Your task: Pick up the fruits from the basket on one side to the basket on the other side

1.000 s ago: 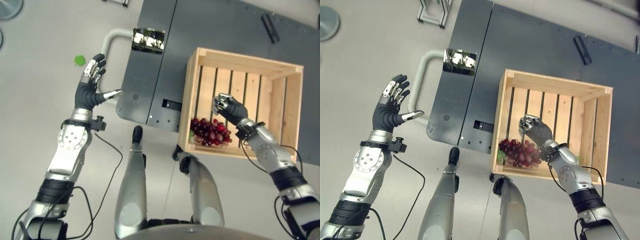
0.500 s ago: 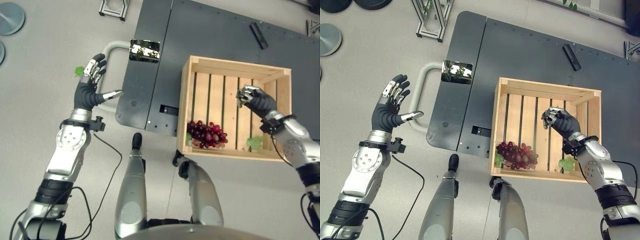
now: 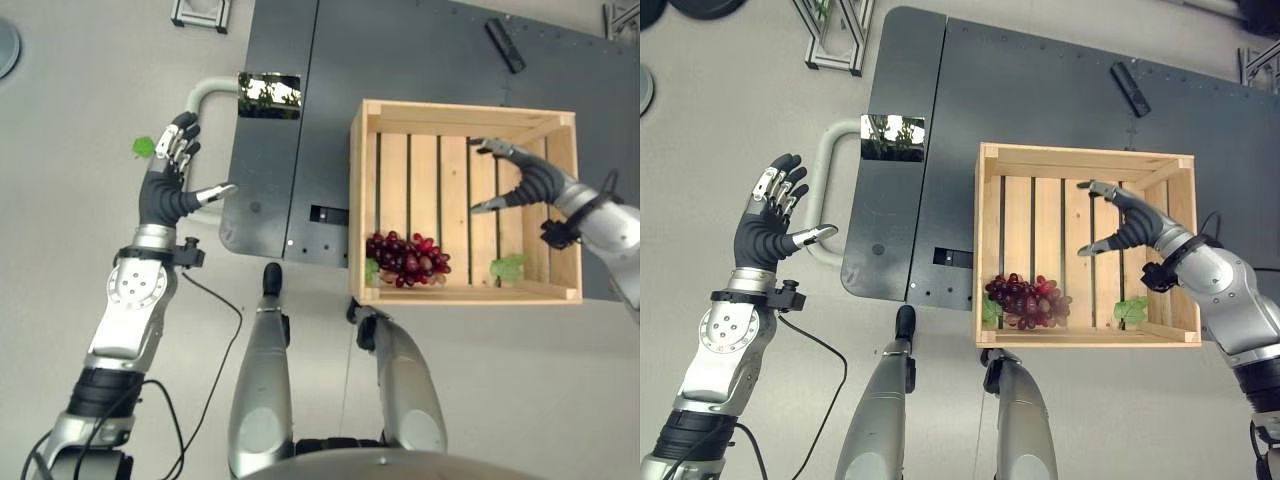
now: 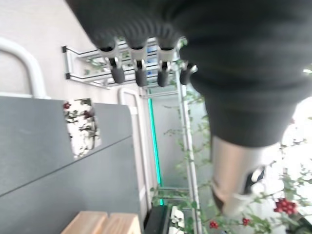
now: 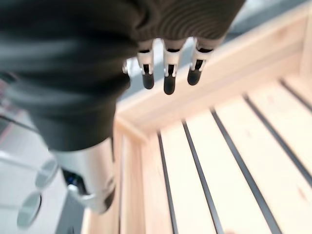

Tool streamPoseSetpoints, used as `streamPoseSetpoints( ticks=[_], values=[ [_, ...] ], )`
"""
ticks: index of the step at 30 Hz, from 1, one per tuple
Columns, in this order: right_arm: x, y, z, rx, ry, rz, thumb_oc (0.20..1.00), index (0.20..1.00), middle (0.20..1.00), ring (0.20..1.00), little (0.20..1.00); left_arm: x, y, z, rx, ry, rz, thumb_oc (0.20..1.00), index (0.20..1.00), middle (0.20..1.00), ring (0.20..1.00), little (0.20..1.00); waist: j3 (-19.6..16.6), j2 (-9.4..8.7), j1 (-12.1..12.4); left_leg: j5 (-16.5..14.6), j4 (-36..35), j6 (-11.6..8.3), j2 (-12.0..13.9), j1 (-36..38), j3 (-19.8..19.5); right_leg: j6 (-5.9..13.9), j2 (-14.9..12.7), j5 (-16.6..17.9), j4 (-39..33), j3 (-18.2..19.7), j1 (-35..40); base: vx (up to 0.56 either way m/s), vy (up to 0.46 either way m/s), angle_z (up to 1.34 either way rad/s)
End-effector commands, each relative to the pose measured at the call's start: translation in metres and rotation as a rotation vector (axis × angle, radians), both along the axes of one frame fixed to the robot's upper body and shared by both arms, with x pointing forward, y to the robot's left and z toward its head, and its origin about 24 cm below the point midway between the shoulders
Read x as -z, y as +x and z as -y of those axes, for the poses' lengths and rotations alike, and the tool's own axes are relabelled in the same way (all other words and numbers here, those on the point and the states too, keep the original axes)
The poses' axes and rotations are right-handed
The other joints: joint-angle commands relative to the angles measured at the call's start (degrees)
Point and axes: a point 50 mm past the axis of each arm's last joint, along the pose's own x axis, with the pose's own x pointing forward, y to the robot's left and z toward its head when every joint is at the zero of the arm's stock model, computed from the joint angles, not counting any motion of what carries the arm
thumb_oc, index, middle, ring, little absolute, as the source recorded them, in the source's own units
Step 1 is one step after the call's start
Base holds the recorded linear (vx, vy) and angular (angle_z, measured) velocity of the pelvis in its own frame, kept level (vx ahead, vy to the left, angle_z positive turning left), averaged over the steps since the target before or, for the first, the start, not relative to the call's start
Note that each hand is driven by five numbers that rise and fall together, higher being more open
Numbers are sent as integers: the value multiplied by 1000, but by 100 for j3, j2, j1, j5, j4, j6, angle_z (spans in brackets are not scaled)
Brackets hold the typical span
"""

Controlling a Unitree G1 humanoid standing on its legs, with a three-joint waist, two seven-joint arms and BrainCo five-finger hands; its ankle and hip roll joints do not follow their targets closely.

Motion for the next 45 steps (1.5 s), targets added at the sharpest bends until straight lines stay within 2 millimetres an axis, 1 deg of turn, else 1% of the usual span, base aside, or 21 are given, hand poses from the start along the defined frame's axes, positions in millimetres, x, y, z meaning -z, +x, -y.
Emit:
streamPoseSetpoints(
  ticks=[1, 2, 4, 5, 6, 7, 8, 9, 12, 14, 16, 20, 27, 36, 40, 45],
  values=[
    [-15, 2, -12, -59, -73, 30, 1000, 1000, 1000, 1000, 1000, -22, -13, 4, 9, 14, 136, 1000, 1000, 1000, 1000, 1000, -141, 1, -98, -146, 320, 200, -231, -324, 4, 523, -215, -225, 69, -3, -66, 24, -3, -8],
    [-14, 2, -15, -77, -97, 13, 1000, 1000, 1000, 1000, 1000, -25, -13, 3, 2, 22, 146, 1000, 1000, 1000, 1000, 1000, -141, -23, -100, -161, 406, 195, -215, -515, 4, 512, -192, -240, 129, 21, -256, 6, 1, -9],
    [-14, 2, -16, -77, -97, 14, 1000, 1000, 1000, 1000, 1000, -25, -13, 3, 2, 22, 148, 1000, 1000, 1000, 1000, 1000, -141, -25, -100, -168, 430, 195, -214, -542, 6, 510, -193, -246, 152, 26, -284, -2, -8, -10],
    [-12, 2, -17, -85, -108, -2, 1000, 1000, 1000, 1000, 1000, -31, -12, 4, -2, 41, 170, 1000, 1000, 1000, 1000, 1000, -141, -30, -113, -178, 500, 191, -211, -742, 3, 508, -198, -262, 224, 21, -471, -3, -12, -9],
    [-12, 2, -17, -85, -108, 0, 1000, 1000, 1000, 1000, 1000, -32, -12, 3, -3, 42, 172, 1000, 1000, 1000, 1000, 1000, -141, -31, -116, -183, 525, 191, -213, -774, 0, 507, -201, -269, 248, 22, -501, 3, -26, -7],
    [-9, 2, -21, -103, -122, -25, 1000, 1000, 1000, 1000, 1000, -37, -10, 4, -8, 59, 189, 1000, 1000, 1000, 1000, 1000, -141, -29, -125, -208, 563, 188, -208, -930, -9, 508, -193, -311, 326, 9, -649, 0, 0, 0],
    [-10, 2, -21, -102, -122, -20, 1000, 1000, 1000, 1000, 1000, -39, -10, 4, -8, 60, 194, 1000, 1000, 1000, 1000, 1000, -141, -29, -131, -163, 554, 192, -214, -980, -14, 502, -197, -274, 317, 5, -696, 0, 0, 0],
    [-7, 3, -24, -115, -138, -40, 1000, 1000, 1000, 1000, 1000, -44, -9, 6, -5, 72, 215, 1000, 1000, 1000, 1000, 1000, -141, -28, -131, -185, 596, 191, -224, -1159, -41, 496, -204, -317, 386, -17, -862, 0, 0, 0],
    [-1, 3, -28, -133, -160, -71, 1000, 1000, 1000, 1000, 1000, -54, -7, 9, -3, 95, 250, 1000, 1000, 1000, 1000, 1000, -141, -25, -133, -144, 595, 189, -249, -1409, -77, 494, -212, -300, 397, -55, -1095, 0, 0, 0],
    [-2, 4, -29, -140, -166, -74, 1000, 1000, 1000, 1000, 1000, -56, -6, 11, 1, 97, 257, 1000, 1000, 1000, 1000, 1000, -141, -19, -138, -130, 592, 189, -257, -1492, -81, 497, -215, -288, 393, -68, -1168, -8, -12, 4],
    [-1, 1, -33, -165, -181, -91, 1000, 1000, 1000, 1000, 1000, -63, -7, 10, -8, 116, 282, 1000, 1000, 1000, 1000, 1000, -141, -11, -161, -110, 647, 191, -274, -1712, -106, 494, -230, -254, 447, -67, -1395, 0, 1, 3],
    [0, 1, -35, -175, -192, -108, 1000, 1000, 1000, 1000, 1000, -66, -6, 13, -9, 120, 299, 1000, 1000, 1000, 1000, 1000, -141, -9, -166, -130, 734, 212, -298, -1937, -114, 489, -231, -217, 486, -46, -1615, -7, 10, 3],
    [-1, -3, -38, -204, -217, -131, 1000, 1000, 1000, 1000, 1000, -67, -7, 13, -12, 120, 304, 1000, 1000, 1000, 1000, 1000, -141, -18, -208, -137, 705, 228, -313, -2044, -114, 491, -232, -169, 449, 2, -1752, 0, 0, 0],
    [0, -2, -39, -200, -278, -145, 1000, 1000, 1000, 1000, 1000, -63, -6, 16, -1, 116, 287, 1000, 1000, 1000, 1000, 1000, -141, -19, -235, -139, 725, 236, -326, -2204, -95, 488, -223, -142, 441, 38, -1912, 0, 1, 0],
    [7, -1, -37, -185, -279, -163, 1000, 1000, 1000, 1000, 1000, -61, -6, 18, 4, 105, 278, 1000, 1000, 1000, 1000, 1000, -141, 15, -228, -130, 750, 246, -346, -2330, -101, 480, -228, -128, 450, 37, -2028, 0, 0, 0],
    [15, -3, -39, -194, -300, -192, 1000, 1000, 1000, 1000, 1000, -59, -6, 19, 8, 110, 266, 1000, 1000, 1000, 1000, 1000, -141, 28, -240, -96, 690, 259, -362, -2387, -92, 494, -235, -28, 331, 59, -2087, 0, 0, 0]
  ],
)
